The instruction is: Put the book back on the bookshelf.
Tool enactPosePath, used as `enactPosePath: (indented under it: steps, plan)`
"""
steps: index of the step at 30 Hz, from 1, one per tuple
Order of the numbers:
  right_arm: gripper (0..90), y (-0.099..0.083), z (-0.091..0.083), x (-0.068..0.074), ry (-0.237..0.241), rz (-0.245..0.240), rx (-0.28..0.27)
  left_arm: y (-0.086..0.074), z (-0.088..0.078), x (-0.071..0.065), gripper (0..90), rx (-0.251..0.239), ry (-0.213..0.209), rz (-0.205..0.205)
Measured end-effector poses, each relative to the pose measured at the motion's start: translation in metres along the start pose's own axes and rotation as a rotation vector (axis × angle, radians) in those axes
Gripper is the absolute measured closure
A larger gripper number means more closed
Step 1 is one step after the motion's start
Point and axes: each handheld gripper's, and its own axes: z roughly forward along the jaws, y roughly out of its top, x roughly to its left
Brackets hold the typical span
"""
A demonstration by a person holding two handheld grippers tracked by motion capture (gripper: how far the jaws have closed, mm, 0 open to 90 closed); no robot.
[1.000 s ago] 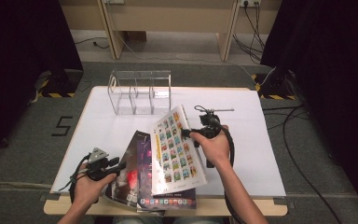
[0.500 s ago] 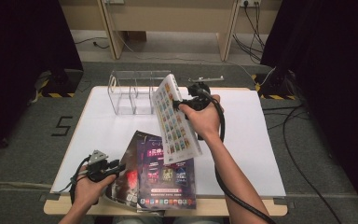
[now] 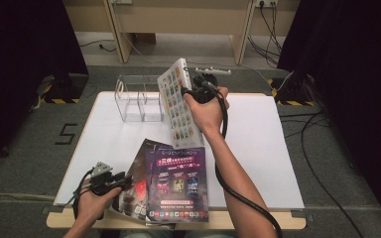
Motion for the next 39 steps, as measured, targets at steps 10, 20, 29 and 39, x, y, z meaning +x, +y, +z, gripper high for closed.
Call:
enactPosePath:
  steps: [10,20,29,39]
  plan:
    - [73.9,0.022,0.020,-0.006,-0.026,0.042,-0.121,0.001,-0.001,0.001,62.5,-0.020,0.001,-0.019]
    - [73.9,0.043,0.042,-0.007,-0.050,0.050,-0.193,-0.001,-0.002,0.005,63.0,-0.027,0.001,-0.030]
    - [73.9,0.051,0.068,-0.009,-0.065,0.057,-0.187,-0.001,0.001,0.003,63.6,-0.022,-0.010,-0.028]
    - [73.9,0.047,0.091,-0.014,-0.064,0.082,-0.147,-0.001,0.001,0.004,63.7,-0.023,-0.013,-0.031]
